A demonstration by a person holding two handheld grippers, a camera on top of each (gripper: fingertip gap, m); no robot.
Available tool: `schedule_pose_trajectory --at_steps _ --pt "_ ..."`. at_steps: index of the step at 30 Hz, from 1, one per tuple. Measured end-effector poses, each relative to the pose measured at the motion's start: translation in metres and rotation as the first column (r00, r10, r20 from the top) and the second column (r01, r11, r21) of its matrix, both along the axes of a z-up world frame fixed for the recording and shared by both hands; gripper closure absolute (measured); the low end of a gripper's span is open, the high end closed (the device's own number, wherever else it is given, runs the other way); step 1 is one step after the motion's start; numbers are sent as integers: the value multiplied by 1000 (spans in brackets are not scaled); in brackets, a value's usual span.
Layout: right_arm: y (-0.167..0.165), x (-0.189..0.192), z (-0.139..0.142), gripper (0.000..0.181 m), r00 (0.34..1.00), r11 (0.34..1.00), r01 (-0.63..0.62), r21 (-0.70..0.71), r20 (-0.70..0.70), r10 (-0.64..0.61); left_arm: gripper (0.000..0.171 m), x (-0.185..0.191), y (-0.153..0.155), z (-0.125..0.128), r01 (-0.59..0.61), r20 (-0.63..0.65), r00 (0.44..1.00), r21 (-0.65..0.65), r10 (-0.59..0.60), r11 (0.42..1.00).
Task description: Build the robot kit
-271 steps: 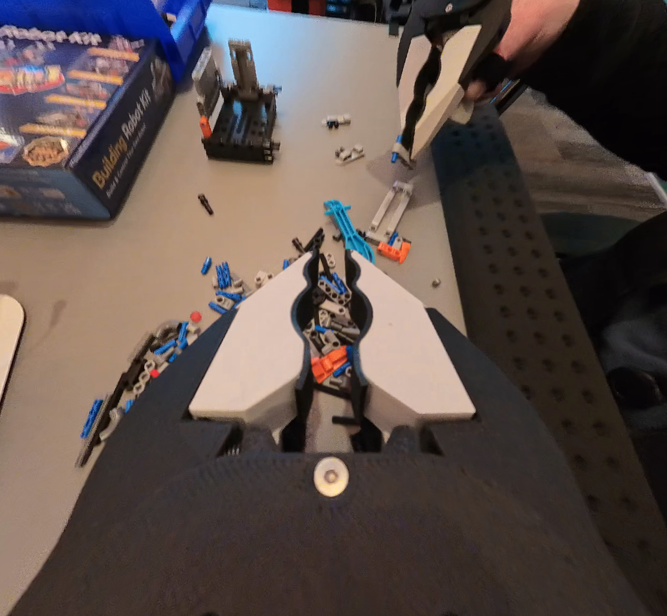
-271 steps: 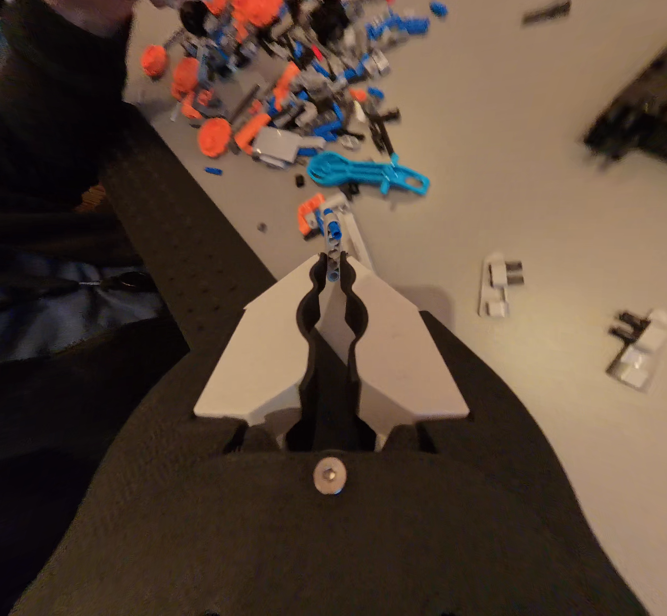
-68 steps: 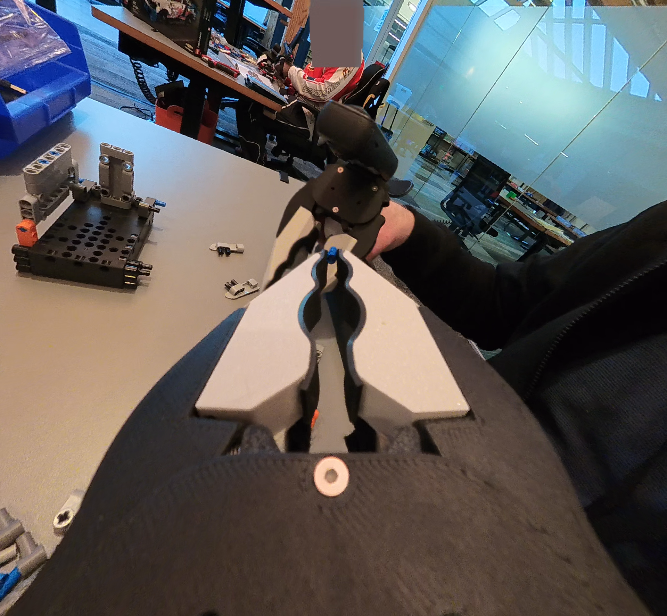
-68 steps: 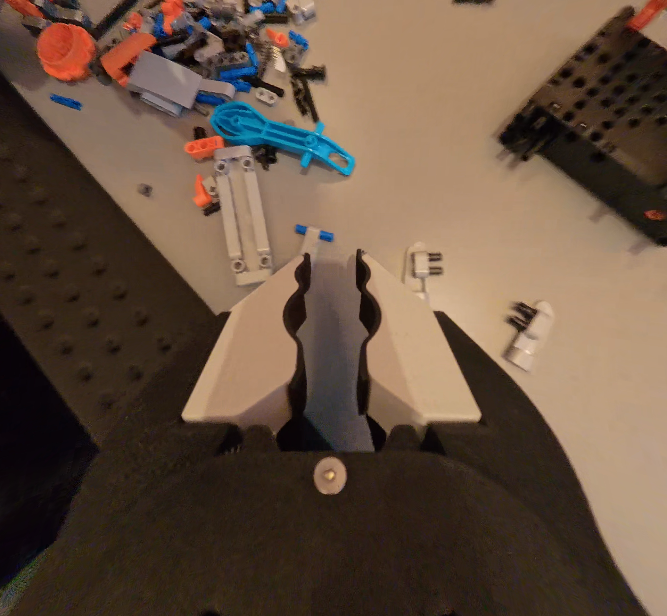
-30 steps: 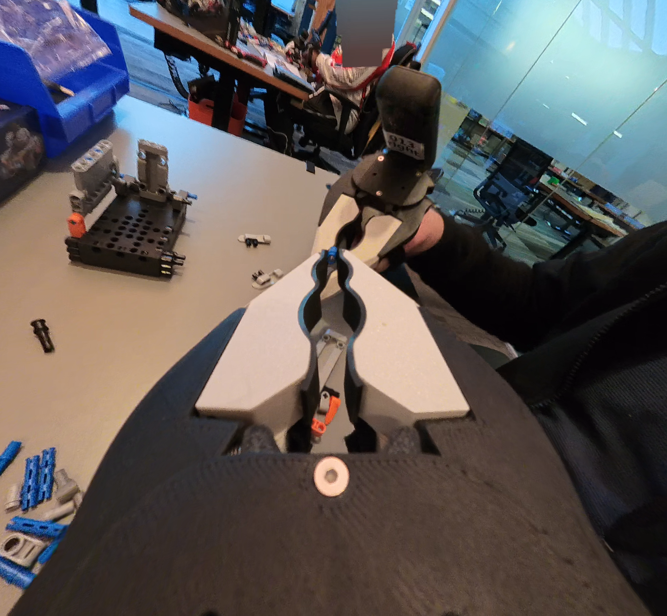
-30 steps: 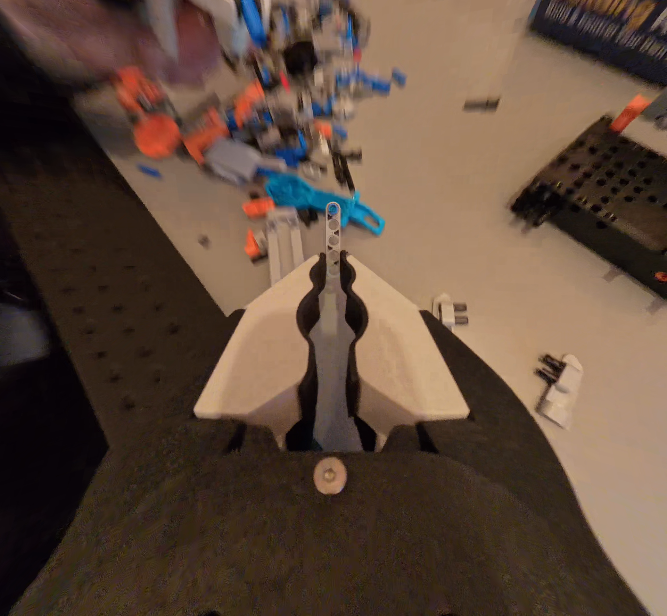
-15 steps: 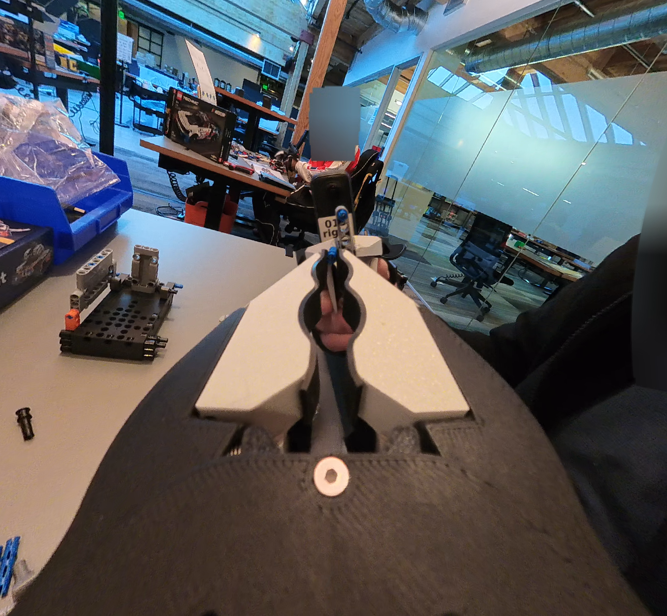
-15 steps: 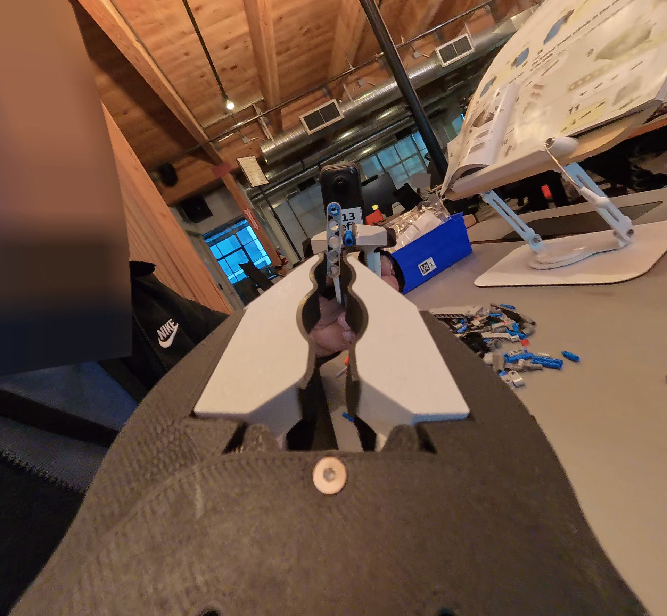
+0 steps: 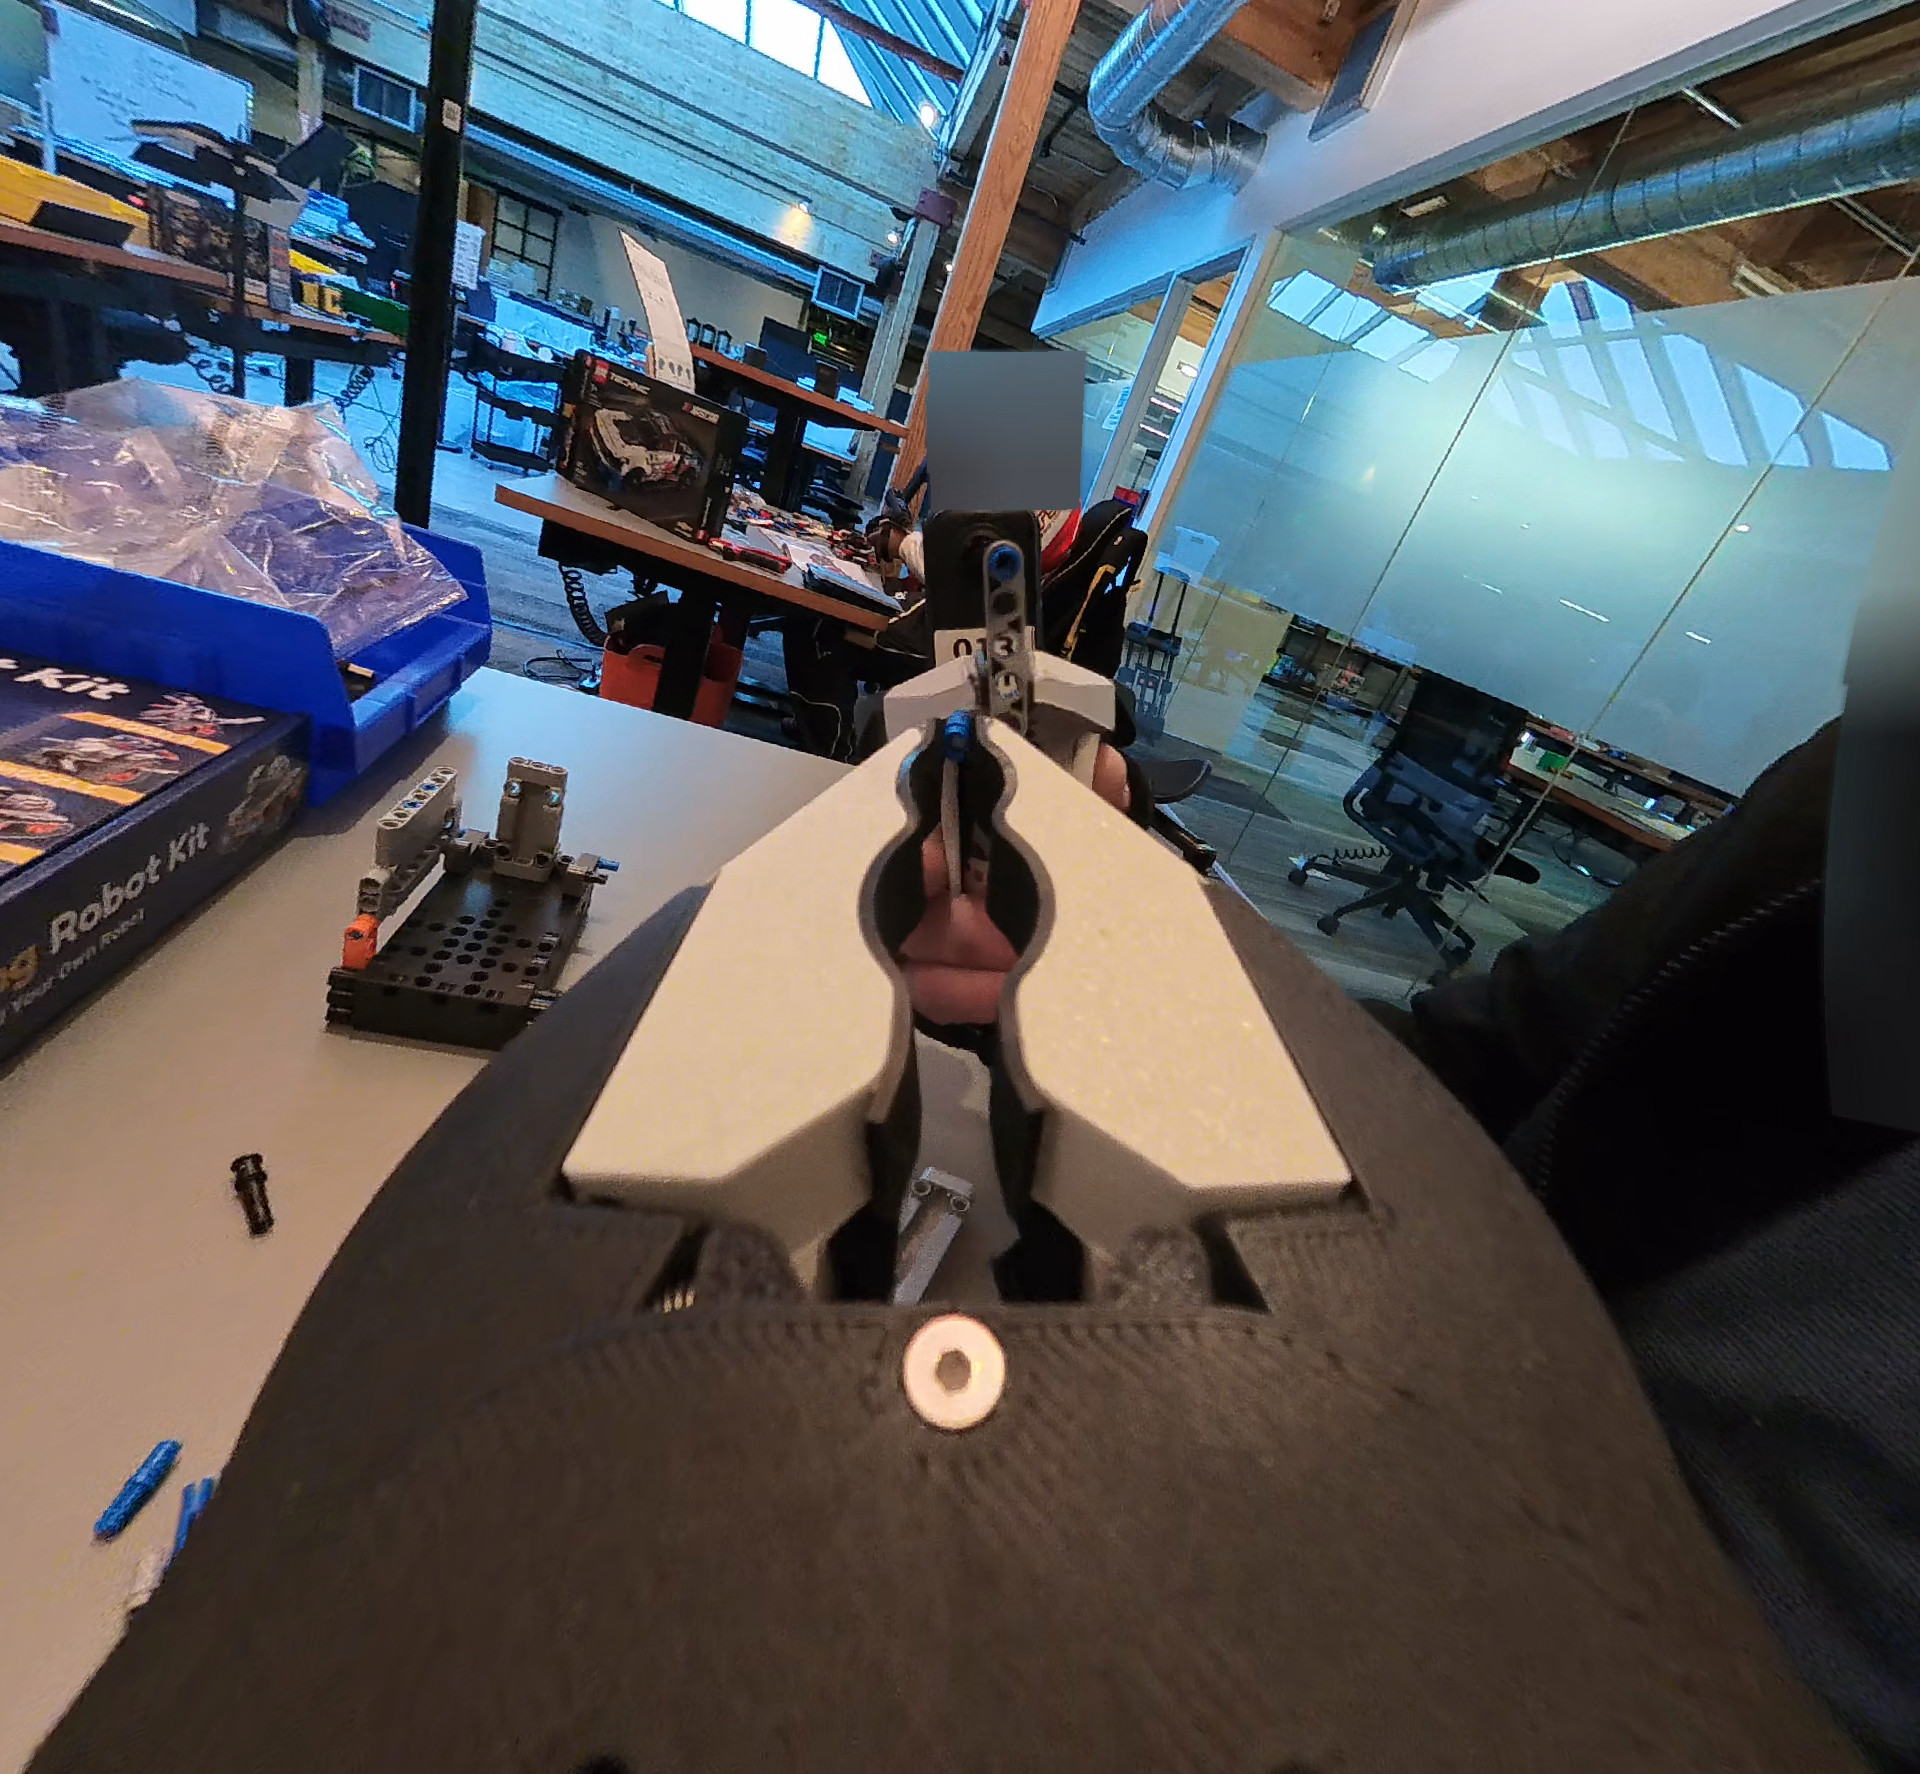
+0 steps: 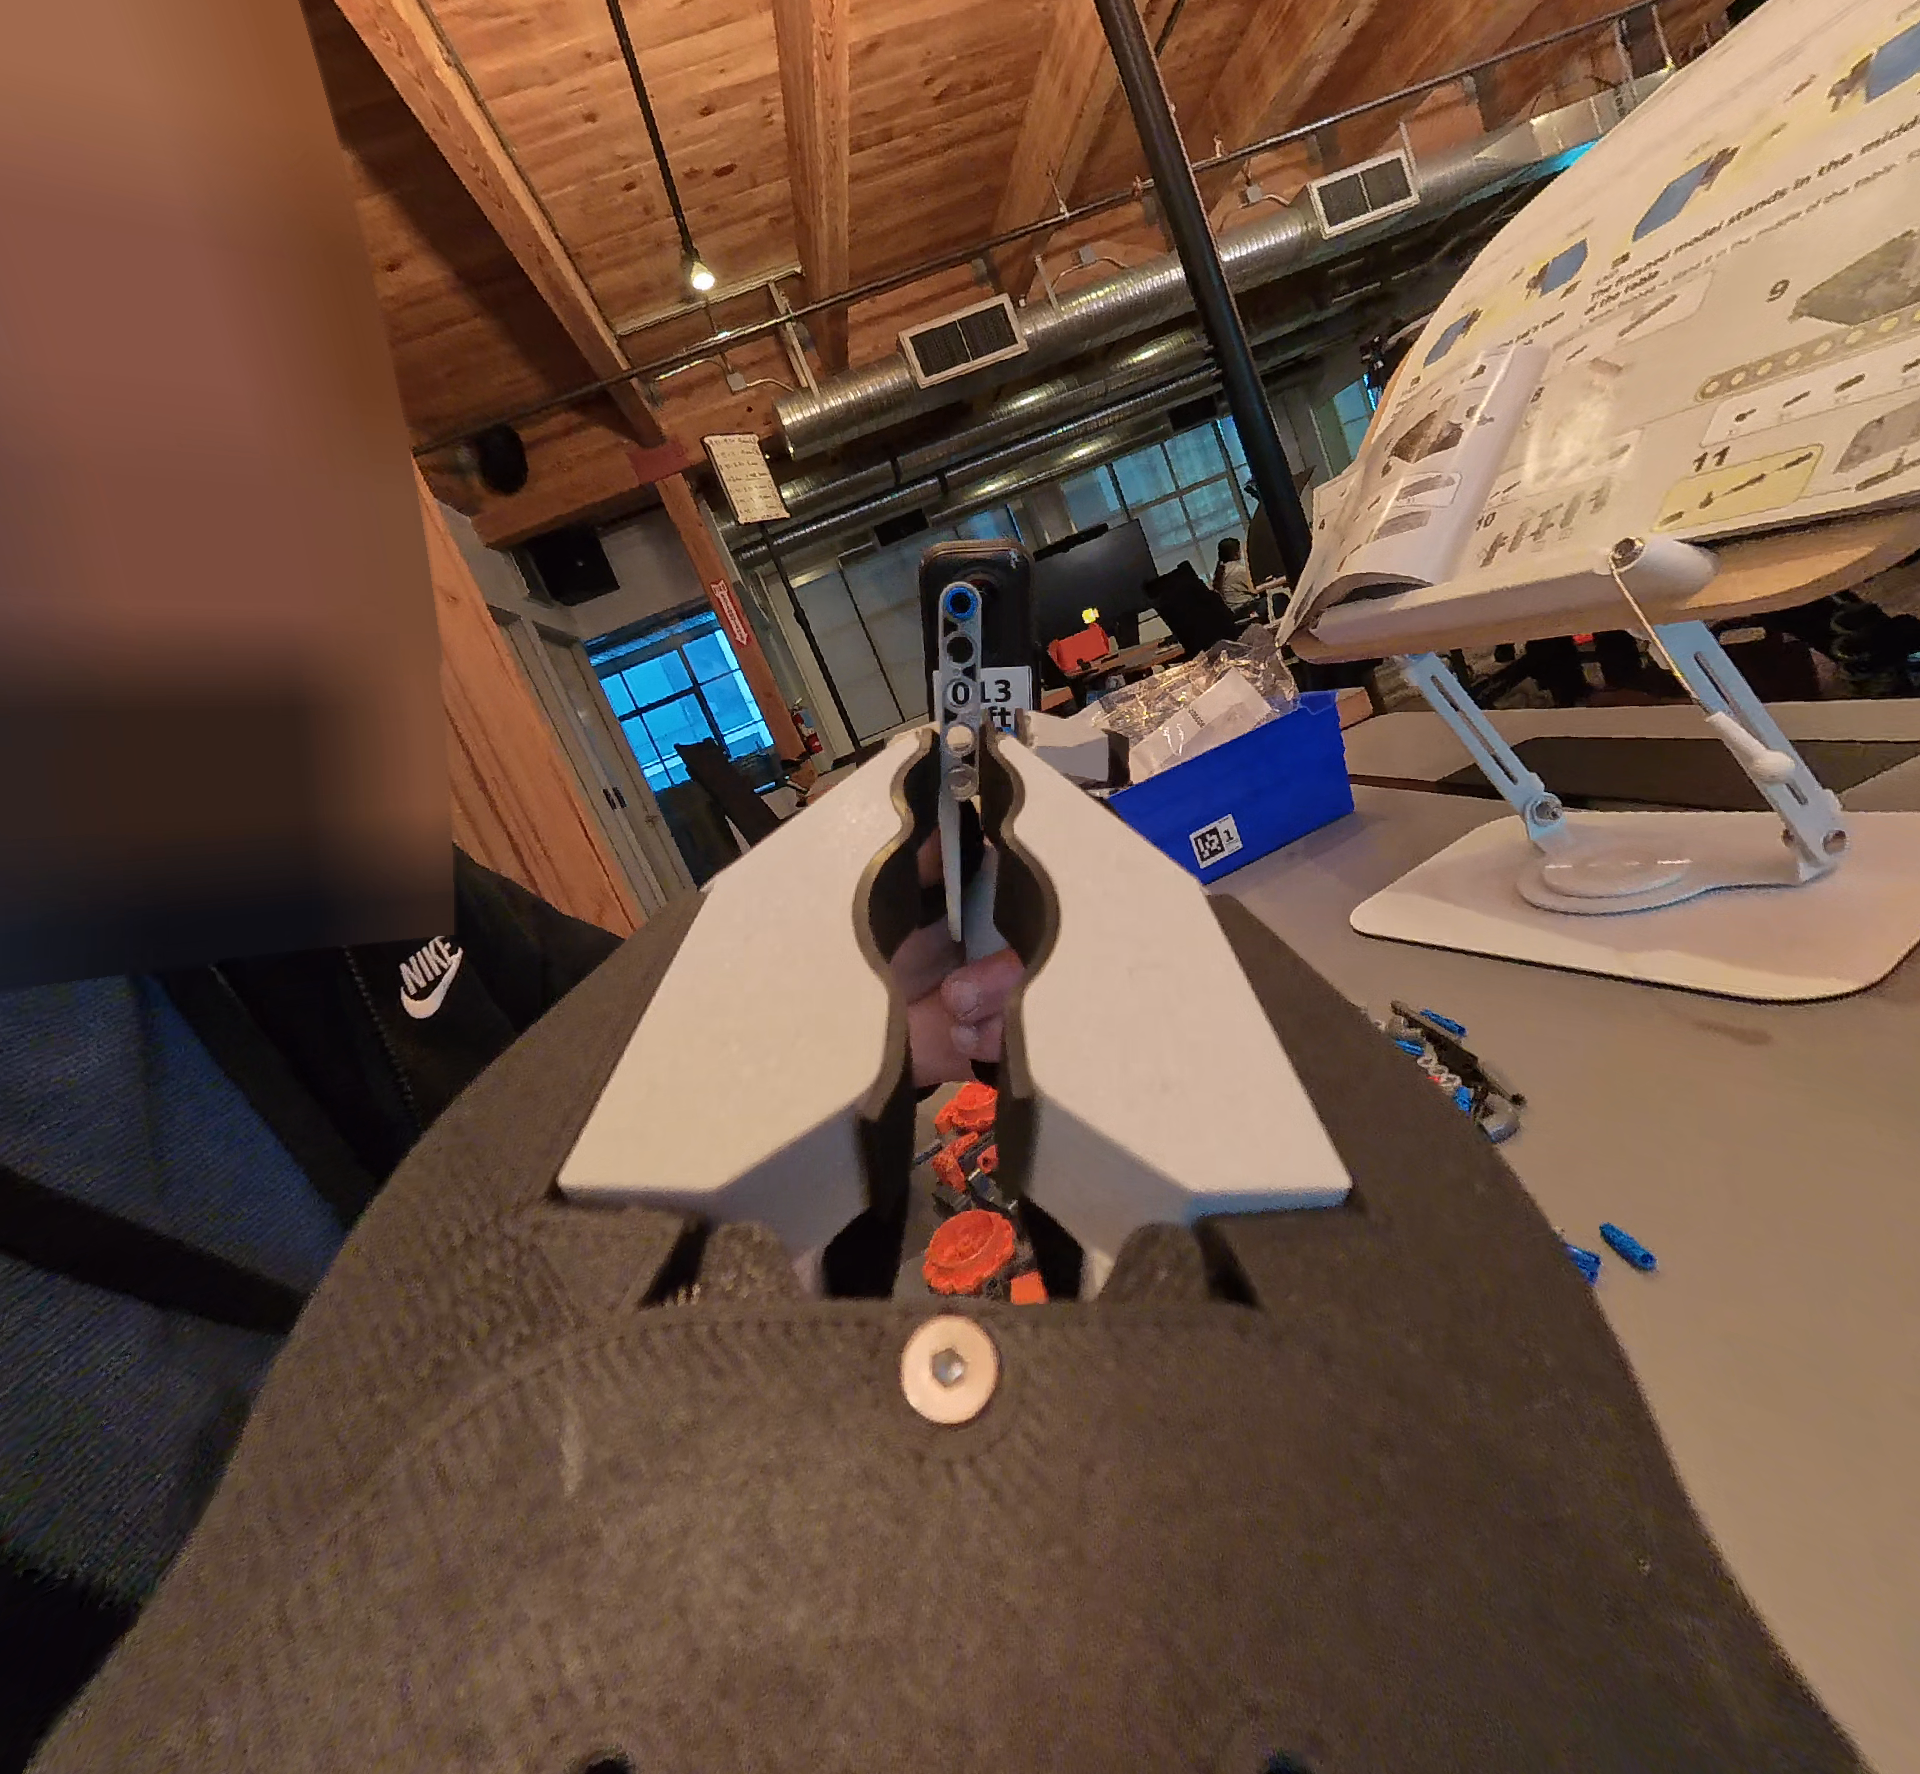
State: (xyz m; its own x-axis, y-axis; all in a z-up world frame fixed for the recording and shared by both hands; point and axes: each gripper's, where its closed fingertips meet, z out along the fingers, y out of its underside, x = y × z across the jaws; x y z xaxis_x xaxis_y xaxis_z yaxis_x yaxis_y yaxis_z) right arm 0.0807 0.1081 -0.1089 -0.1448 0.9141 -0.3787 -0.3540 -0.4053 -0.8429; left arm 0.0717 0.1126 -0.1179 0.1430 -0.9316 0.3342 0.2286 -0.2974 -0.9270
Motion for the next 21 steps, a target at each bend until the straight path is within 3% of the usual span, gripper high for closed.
schedule_pose_trajectory --at_steps 21 --pt "4 1 -7 177 998 998 -34 -60 -55 31 170 7 2 -7 -9 -18 1000 -6 9 1000"
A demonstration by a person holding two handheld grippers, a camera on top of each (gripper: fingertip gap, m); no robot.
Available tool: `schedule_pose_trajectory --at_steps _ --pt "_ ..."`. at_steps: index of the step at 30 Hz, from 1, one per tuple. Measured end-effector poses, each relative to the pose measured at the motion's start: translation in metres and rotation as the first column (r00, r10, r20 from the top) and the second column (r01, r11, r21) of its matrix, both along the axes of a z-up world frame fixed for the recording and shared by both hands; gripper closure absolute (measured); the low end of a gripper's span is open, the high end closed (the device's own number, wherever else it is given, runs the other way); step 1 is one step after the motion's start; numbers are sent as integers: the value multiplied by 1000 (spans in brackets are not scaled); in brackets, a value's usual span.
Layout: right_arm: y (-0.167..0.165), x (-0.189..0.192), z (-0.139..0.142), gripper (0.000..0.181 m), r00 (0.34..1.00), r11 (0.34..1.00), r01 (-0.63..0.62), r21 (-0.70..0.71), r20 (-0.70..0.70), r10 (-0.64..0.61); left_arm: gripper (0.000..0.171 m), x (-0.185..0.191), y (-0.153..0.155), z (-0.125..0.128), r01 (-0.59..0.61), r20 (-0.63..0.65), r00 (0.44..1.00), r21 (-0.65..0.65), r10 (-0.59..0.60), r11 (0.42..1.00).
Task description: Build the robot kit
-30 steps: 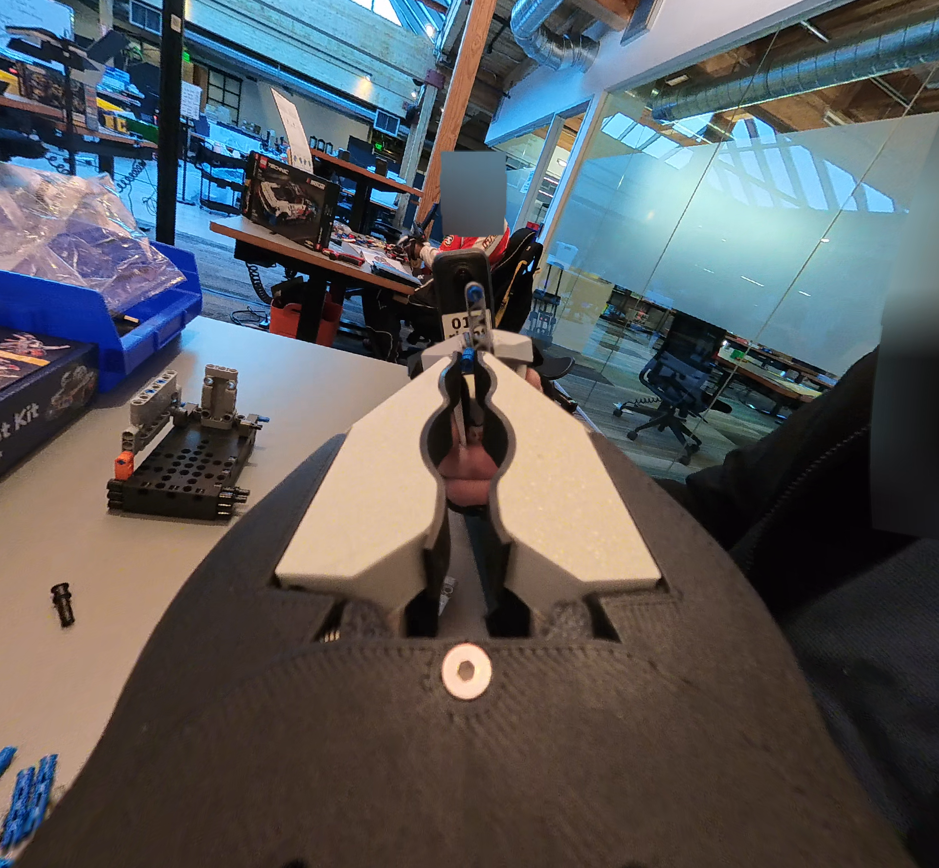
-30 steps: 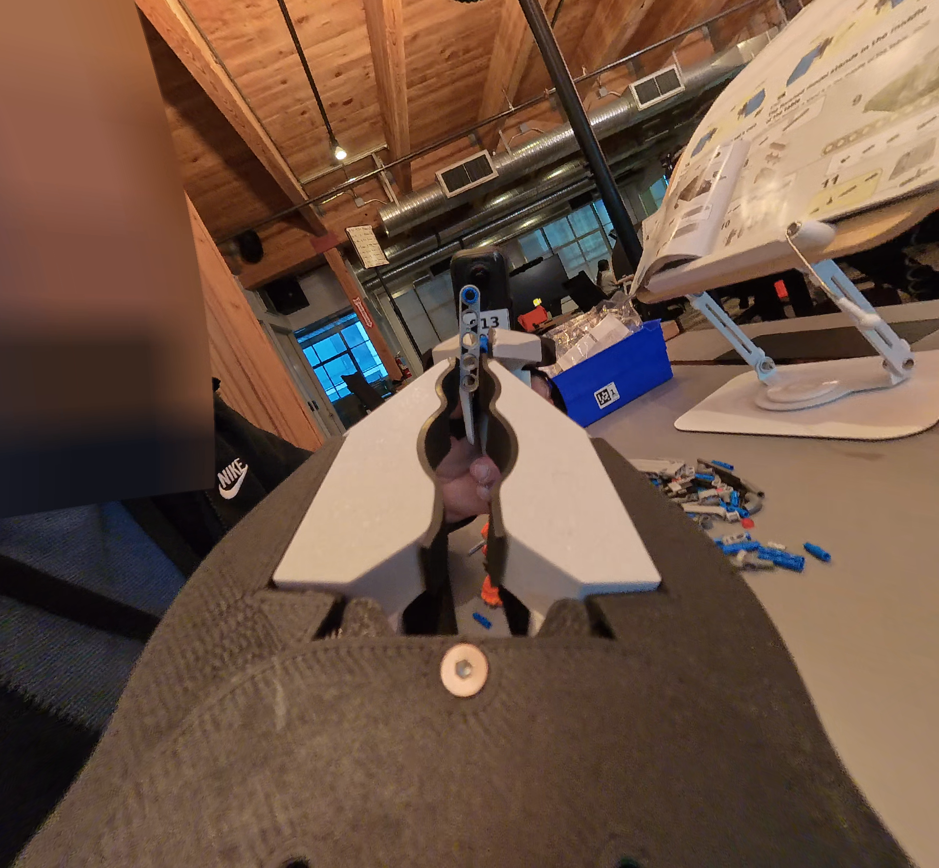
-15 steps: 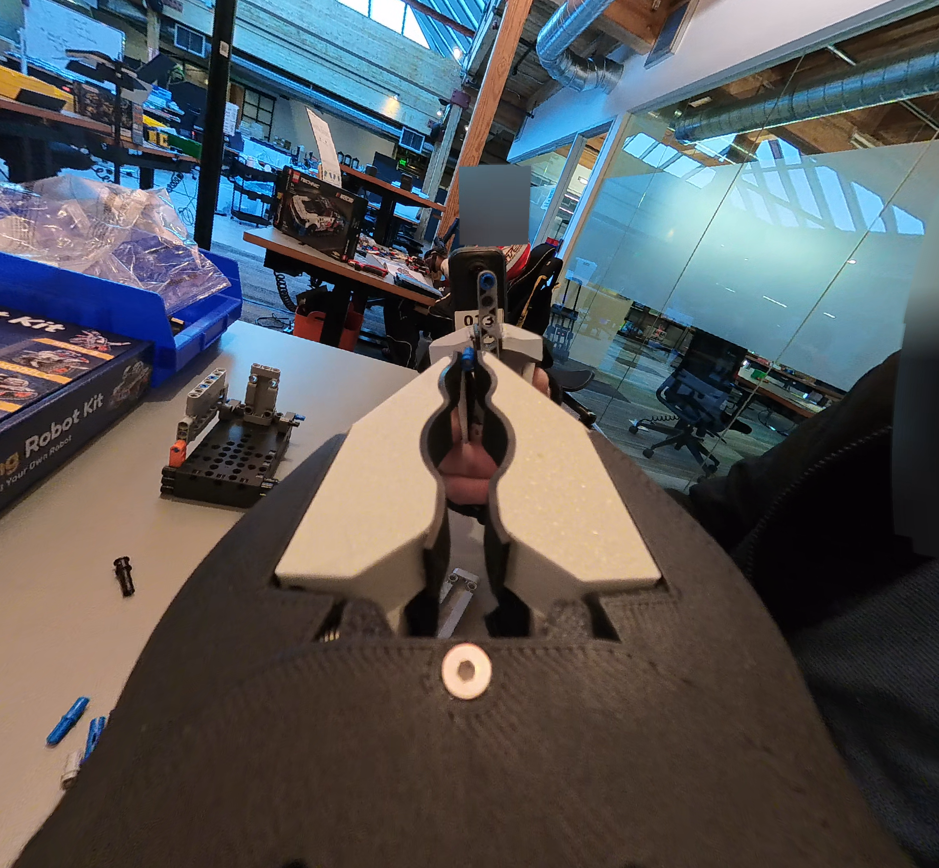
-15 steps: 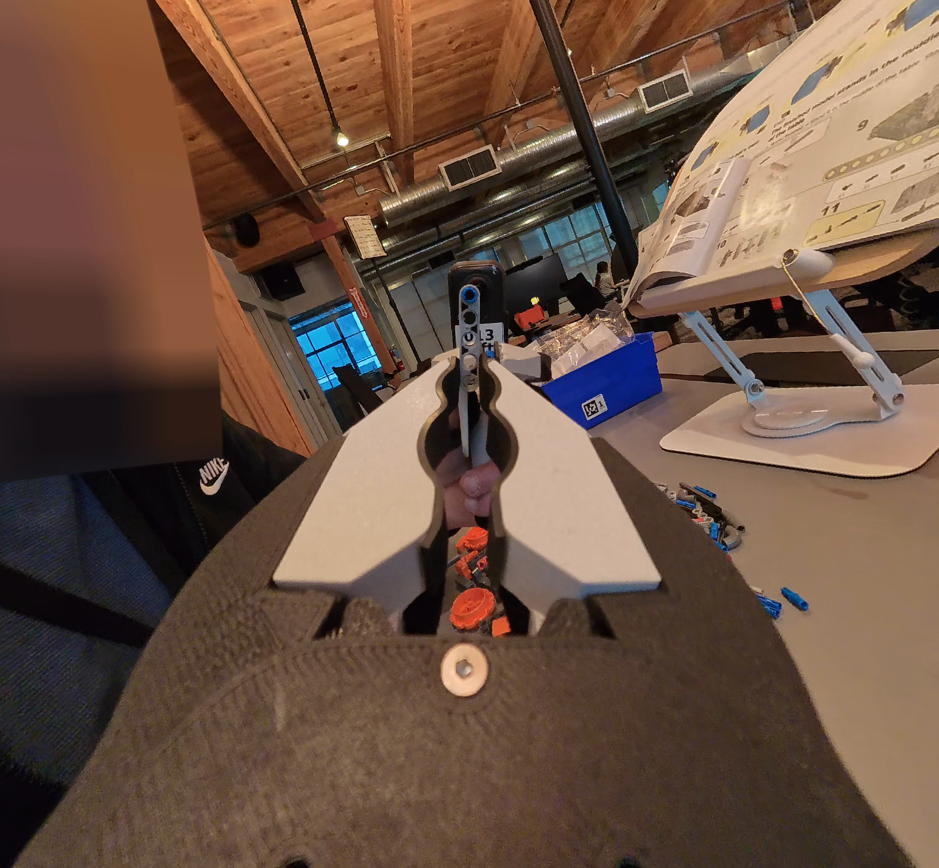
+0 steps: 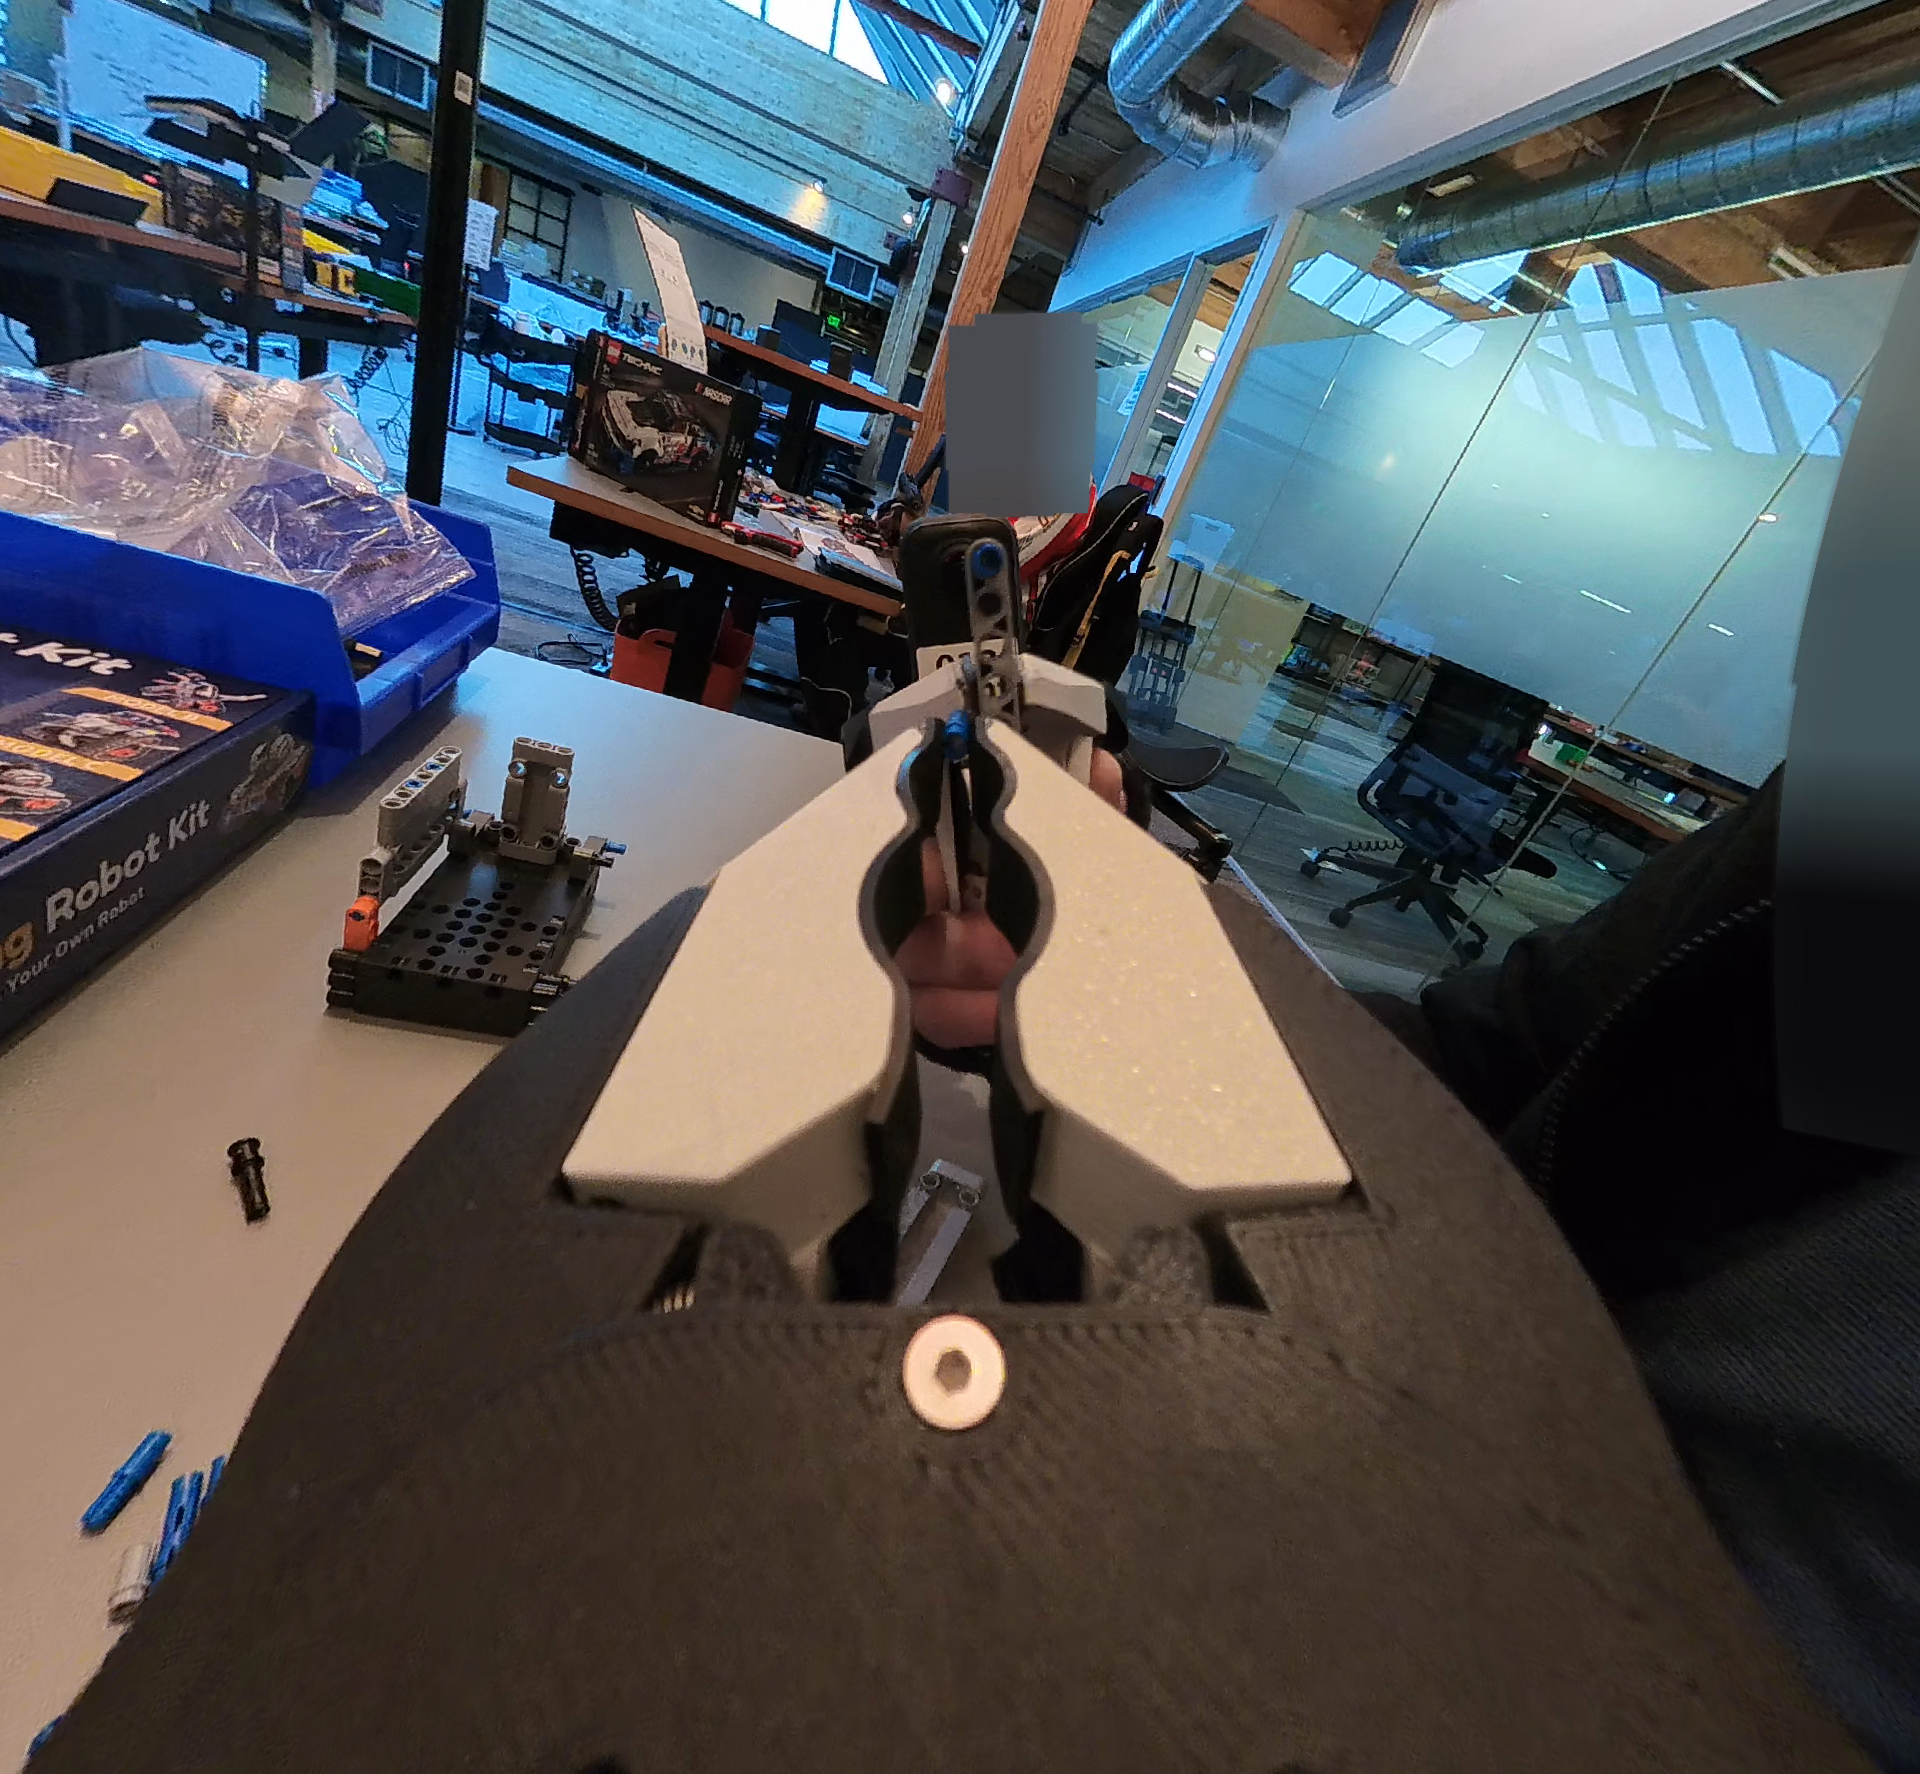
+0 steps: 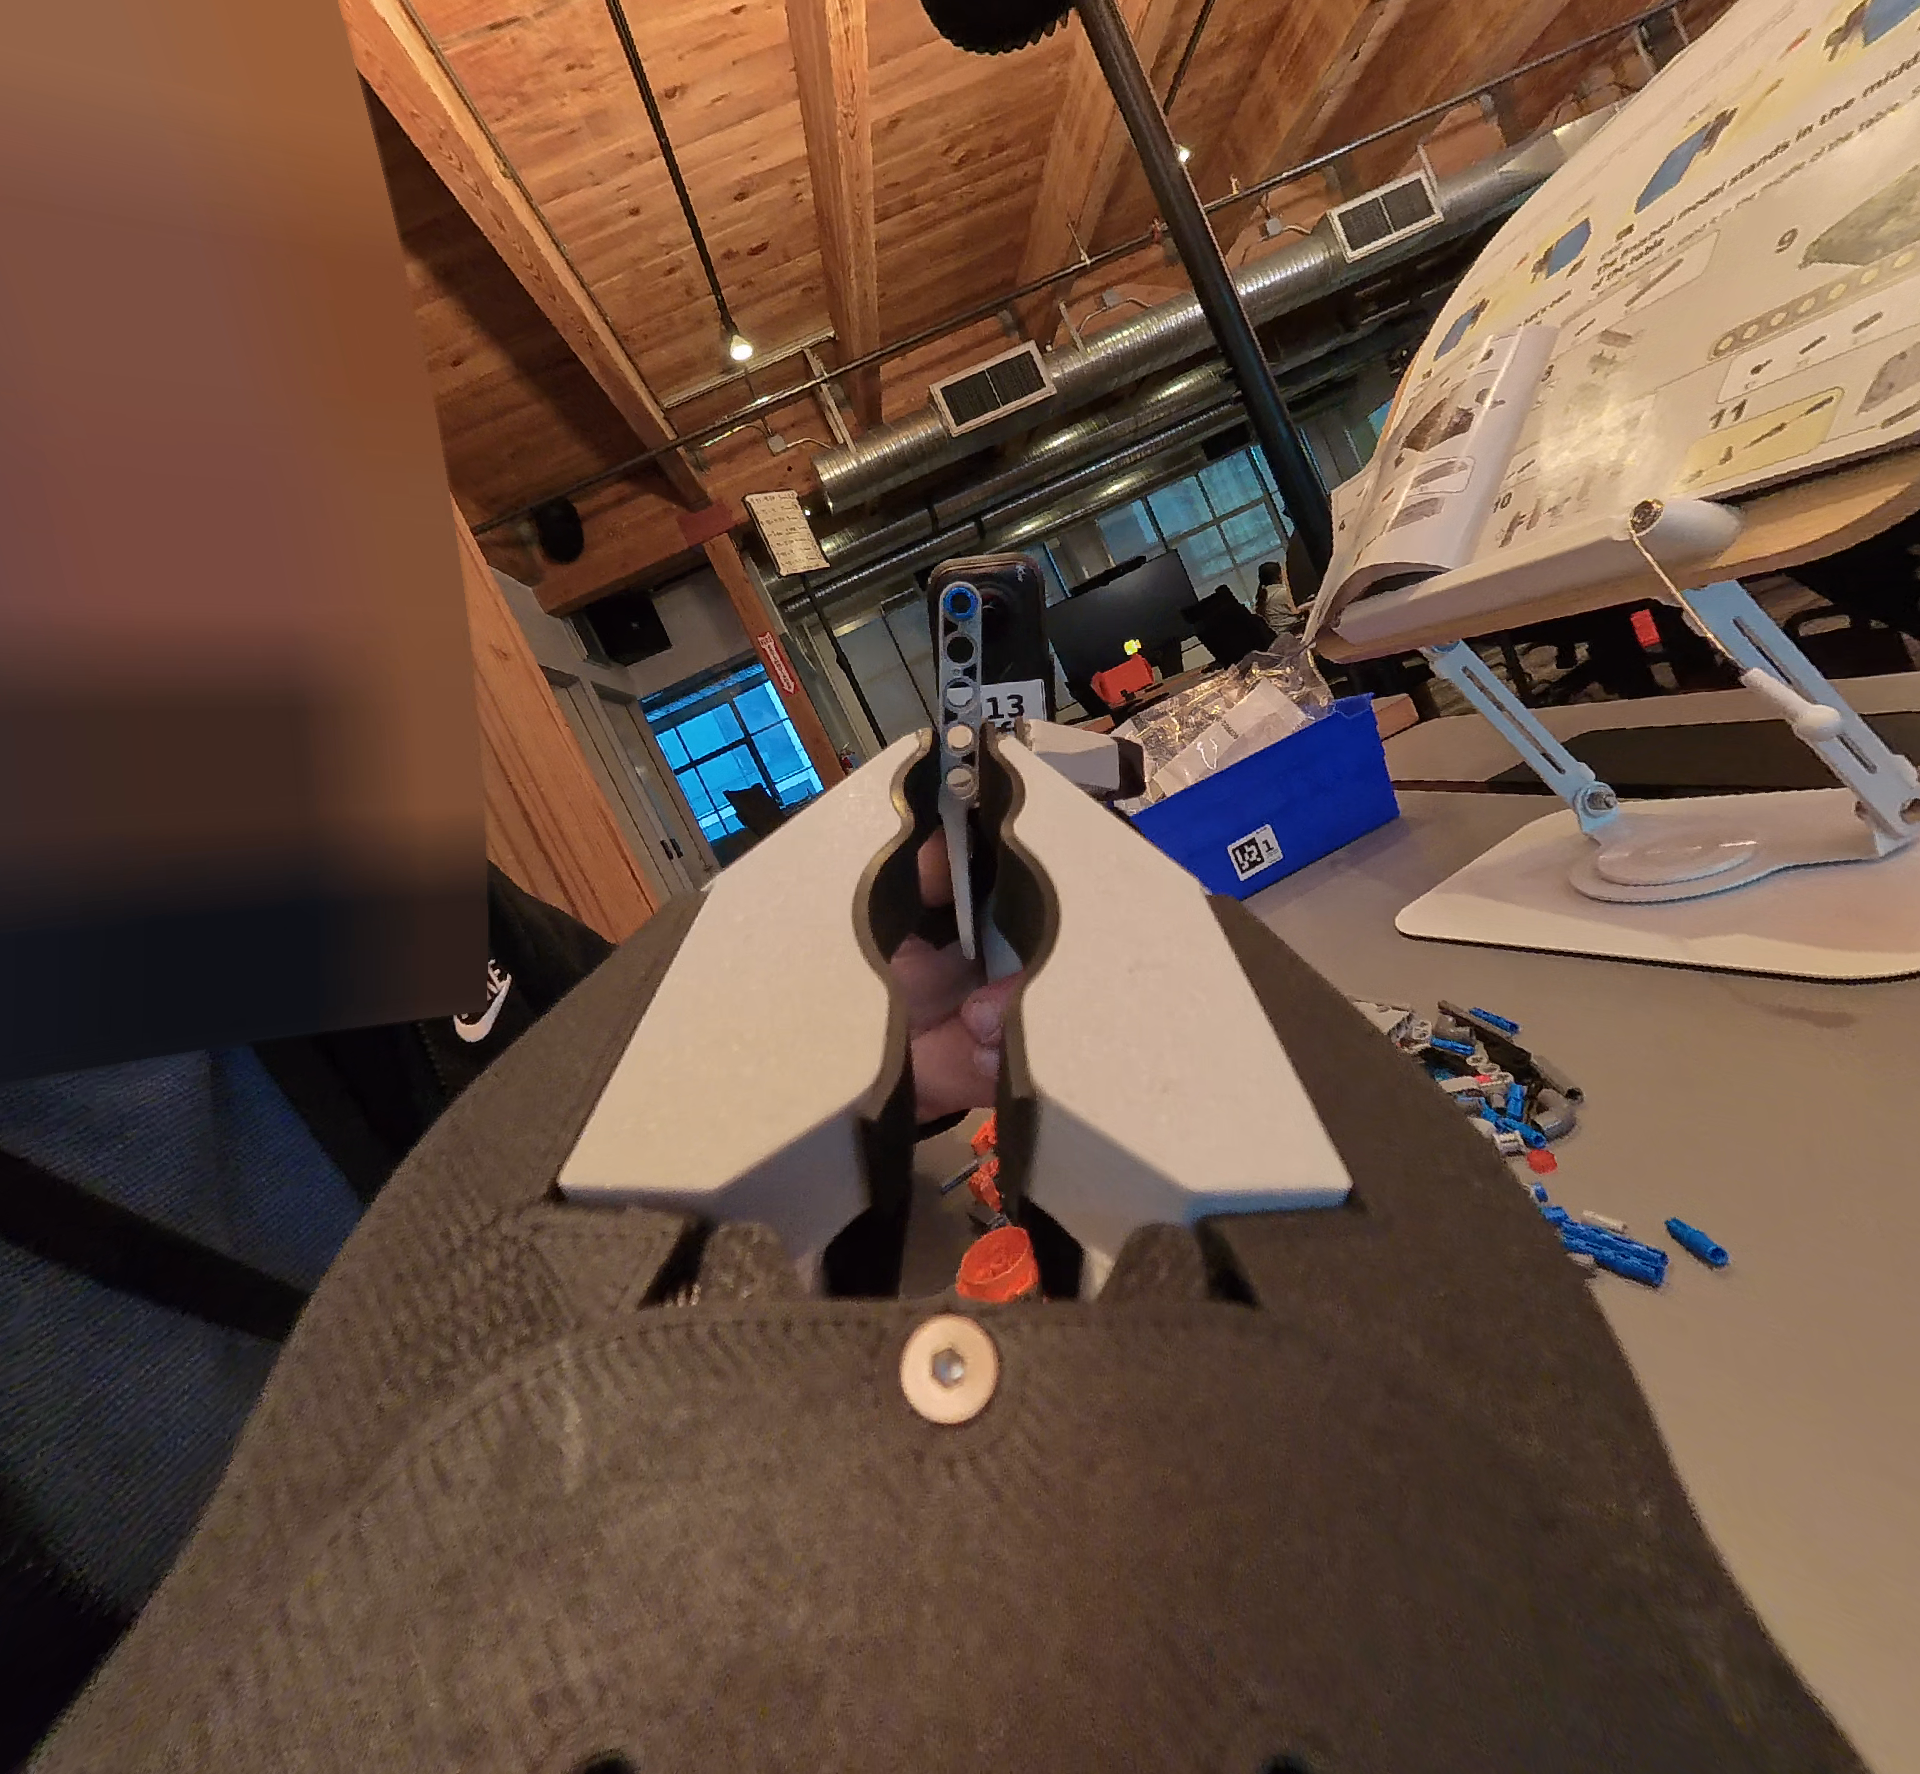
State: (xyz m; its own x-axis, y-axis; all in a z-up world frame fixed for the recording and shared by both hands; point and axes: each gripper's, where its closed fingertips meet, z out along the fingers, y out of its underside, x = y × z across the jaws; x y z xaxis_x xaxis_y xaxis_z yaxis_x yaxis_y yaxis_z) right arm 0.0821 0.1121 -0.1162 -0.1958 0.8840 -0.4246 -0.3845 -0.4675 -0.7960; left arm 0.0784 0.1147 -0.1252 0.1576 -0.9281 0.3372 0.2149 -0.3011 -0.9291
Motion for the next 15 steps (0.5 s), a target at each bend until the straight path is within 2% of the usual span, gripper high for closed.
schedule_pose_trajectory --at_steps 15 --pt "4 -2 -4 177 993 994 97 52 56 -100 170 0 -2 5 -27 12 1000 30 27 999"
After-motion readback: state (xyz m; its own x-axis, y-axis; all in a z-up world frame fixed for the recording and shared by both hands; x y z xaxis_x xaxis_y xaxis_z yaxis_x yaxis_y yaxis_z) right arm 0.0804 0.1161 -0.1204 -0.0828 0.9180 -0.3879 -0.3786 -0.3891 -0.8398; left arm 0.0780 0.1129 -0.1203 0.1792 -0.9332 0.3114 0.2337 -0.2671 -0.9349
